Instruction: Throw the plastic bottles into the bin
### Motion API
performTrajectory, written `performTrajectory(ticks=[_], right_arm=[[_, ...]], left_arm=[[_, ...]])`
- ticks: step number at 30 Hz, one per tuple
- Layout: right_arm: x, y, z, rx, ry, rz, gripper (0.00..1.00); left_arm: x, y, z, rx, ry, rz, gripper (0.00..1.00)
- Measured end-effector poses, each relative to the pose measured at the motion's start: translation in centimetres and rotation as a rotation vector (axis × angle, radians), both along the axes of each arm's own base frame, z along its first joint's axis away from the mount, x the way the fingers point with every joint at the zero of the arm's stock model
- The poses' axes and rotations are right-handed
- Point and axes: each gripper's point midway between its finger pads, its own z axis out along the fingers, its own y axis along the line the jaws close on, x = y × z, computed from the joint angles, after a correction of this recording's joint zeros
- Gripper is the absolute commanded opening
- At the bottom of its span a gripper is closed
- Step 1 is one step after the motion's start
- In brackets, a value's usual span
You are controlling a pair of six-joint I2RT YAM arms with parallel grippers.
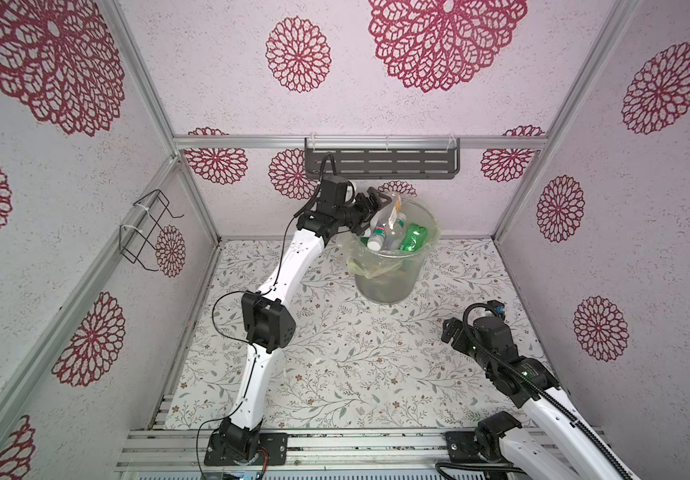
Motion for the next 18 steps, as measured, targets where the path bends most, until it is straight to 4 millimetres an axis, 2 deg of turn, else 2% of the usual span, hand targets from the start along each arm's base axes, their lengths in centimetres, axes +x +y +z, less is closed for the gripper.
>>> performTrajectory(ticks=[3, 5, 7, 8, 10, 12, 13, 15, 18], right_arm=[[0.0, 0.0, -0.1, -0.002, 0.005, 0.000, 0.99], [0.1, 0.0, -0.2, -0.004, 0.010, 0.000, 0.99], [0.1, 0.1, -0.4, -0.006, 0.015, 0.001, 0.99], [0.1, 0.1, -0.4, -0.006, 0.015, 0.001, 0.99], [0.2, 0.1, -0.3, -0.005, 0.013, 0.001, 0.99], [0.2, 0.1, -0.3, -0.005, 0.013, 0.001, 0.99], [0.2, 0.1, -0.3, -0.005, 0.013, 0.001, 0.99], [0.2, 0.1, -0.3, -0.005, 0.013, 0.001, 0.99], [0.2, 0.1, -0.3, -0.005, 0.014, 0.002, 0.99]], left_arm=[[-2.5, 2.6, 7.3, -0.045, -0.118, 0.028, 0.97], [-4.8, 4.3, 13.2, -0.094, -0.234, 0.039, 0.97], [-7.0, 5.9, 18.0, -0.136, -0.335, 0.048, 0.97], [-8.1, 6.5, 19.9, -0.153, -0.376, 0.050, 0.97], [-9.4, 7.4, 21.8, -0.168, -0.420, 0.053, 0.97], [-9.9, 7.8, 21.7, -0.160, -0.424, 0.055, 0.97], [-9.7, 8.1, 21.0, -0.143, -0.411, 0.061, 0.97], [-8.6, 8.8, 18.6, -0.091, -0.368, 0.084, 0.97], [-6.6, 10.5, 13.5, 0.014, -0.275, 0.135, 0.97]])
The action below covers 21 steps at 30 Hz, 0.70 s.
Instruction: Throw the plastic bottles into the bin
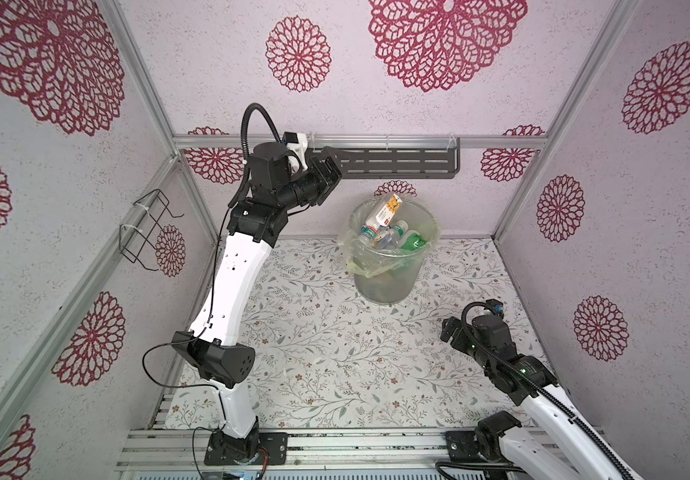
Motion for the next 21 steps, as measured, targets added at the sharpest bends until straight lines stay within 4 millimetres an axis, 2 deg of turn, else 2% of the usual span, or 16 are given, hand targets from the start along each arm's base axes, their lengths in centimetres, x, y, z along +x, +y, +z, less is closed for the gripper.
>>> performTrajectory(ticks=[4, 7, 11, 16, 18, 21], right_arm=[[0.4, 0.2, 0.3, -0.008, 0.006, 0.009, 0.99], [0.8, 0.3, 0.2, -0.025, 0.019, 0.010, 0.99], [1.5, 0.1, -0.2, -0.069, 0.032, 0.009, 0.99], [2.9, 0.3, -0.3, -0.128, 0.009, 0.035, 0.99], [3.5, 0.1, 0.0, -0.154, -0.011, 0.027, 0.99], [4.4, -0.4, 0.4, -0.202, -0.059, 0.008, 0.99]], left_arm=[[1.1, 3.7, -7.7, 0.142, 0.143, 0.102, 0.97], [0.1, 7.1, -11.8, 0.246, 0.210, 0.184, 0.97], [-2.1, 11.8, -14.5, 0.351, 0.237, 0.300, 0.97], [-4.6, 16.5, -17.2, 0.460, 0.256, 0.428, 0.97], [-5.4, 18.0, -19.2, 0.511, 0.283, 0.464, 0.97], [-6.8, 20.2, -23.5, 0.619, 0.338, 0.523, 0.97]])
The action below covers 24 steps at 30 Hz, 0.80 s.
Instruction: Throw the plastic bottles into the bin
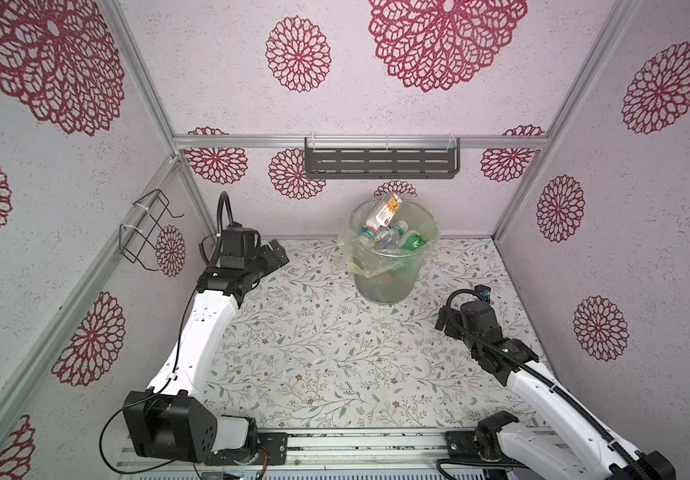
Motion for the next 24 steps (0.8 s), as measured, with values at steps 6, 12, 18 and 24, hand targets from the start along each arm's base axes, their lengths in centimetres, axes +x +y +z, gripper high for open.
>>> performTrajectory(ticks=[6, 12, 18, 24], right_arm=[[0.6, -2.1, -0.8, -0.122, -0.086, -0.062, 0.99], [0.8, -3.9, -1.2, -0.222, -0.165, -0.116, 0.99], [1.4, -5.5, -1.0, -0.283, -0.239, -0.181, 0.99], [2.2, -7.7, -2.3, -0.330, -0.233, -0.250, 0.99]], left_arm=[[-3.0, 3.5, -6.5, 0.143, 0.098, 0.091, 0.97], [-3.1, 6.7, -7.8, 0.193, 0.097, 0.167, 0.97], [-3.0, 8.9, -10.9, 0.267, 0.102, 0.226, 0.97], [-4.1, 11.4, -13.5, 0.375, 0.107, 0.285, 0.97]])
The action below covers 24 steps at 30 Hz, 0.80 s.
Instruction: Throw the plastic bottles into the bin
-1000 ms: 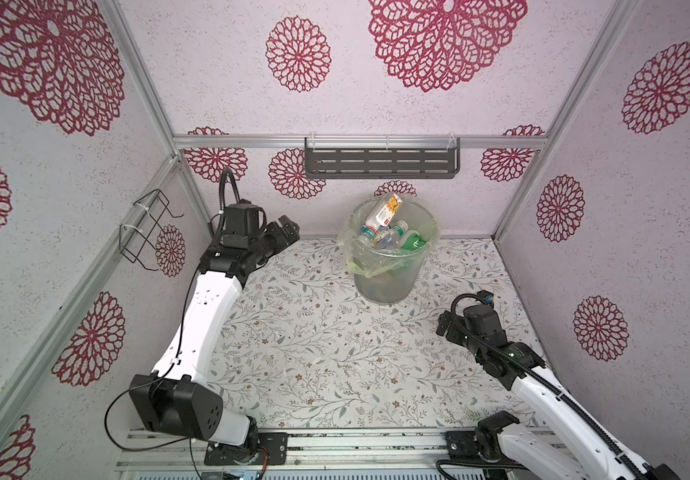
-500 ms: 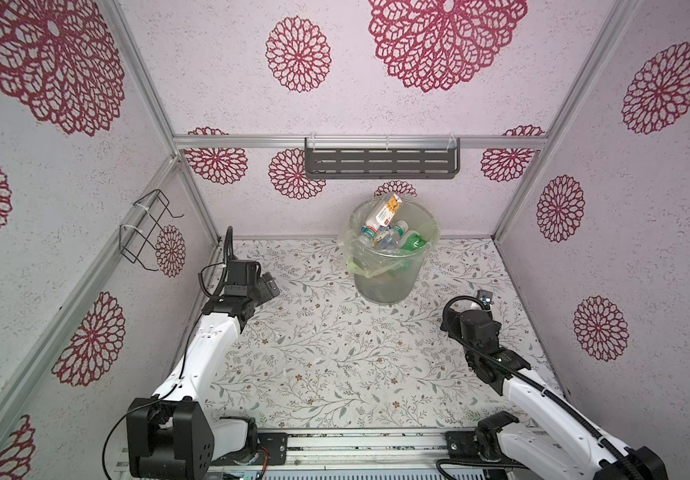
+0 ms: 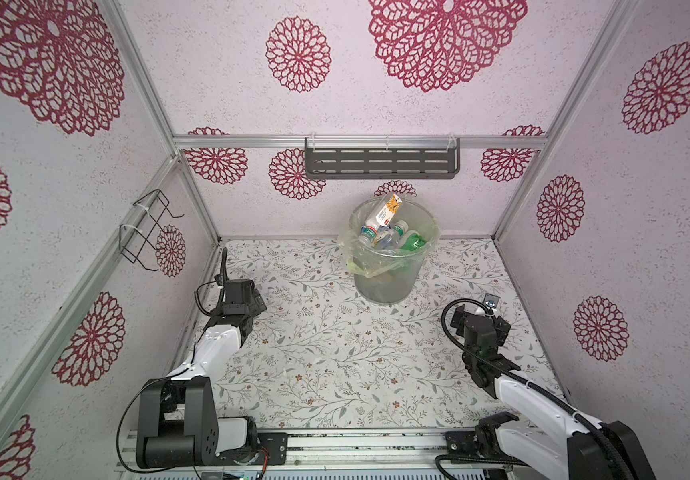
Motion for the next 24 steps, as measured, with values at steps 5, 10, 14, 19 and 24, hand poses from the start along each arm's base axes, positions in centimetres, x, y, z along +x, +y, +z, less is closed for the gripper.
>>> performTrajectory(ticks=[5, 10, 14, 19, 24], right_arm=[[0.1, -1.5, -0.6, -0.006, -0.063, -0.041, 0.99], [-0.4, -3.1, -2.0, -0.026, -0.080, -0.083, 0.99], [-0.2, -3.8, -2.3, -0.035, -0.115, -0.103, 0.99], [-0.2, -4.4, -3.0, -0.057, -0.144, -0.108, 0.99], [0.3, -4.3, -3.1, -0.052, -0.159, -0.066, 0.99]], left_arm=[[0.6, 1.5, 0.5, 0.086, -0.136, 0.028, 0.97], [-1.4, 1.5, -2.5, 0.156, -0.180, -0.014, 0.97], [-0.6, 1.6, -1.7, 0.201, -0.305, -0.029, 0.97], [-0.9, 1.5, -3.9, 0.219, -0.322, -0.066, 0.97], [2.6, 0.8, -0.4, 0.222, -0.406, -0.136, 0.97]])
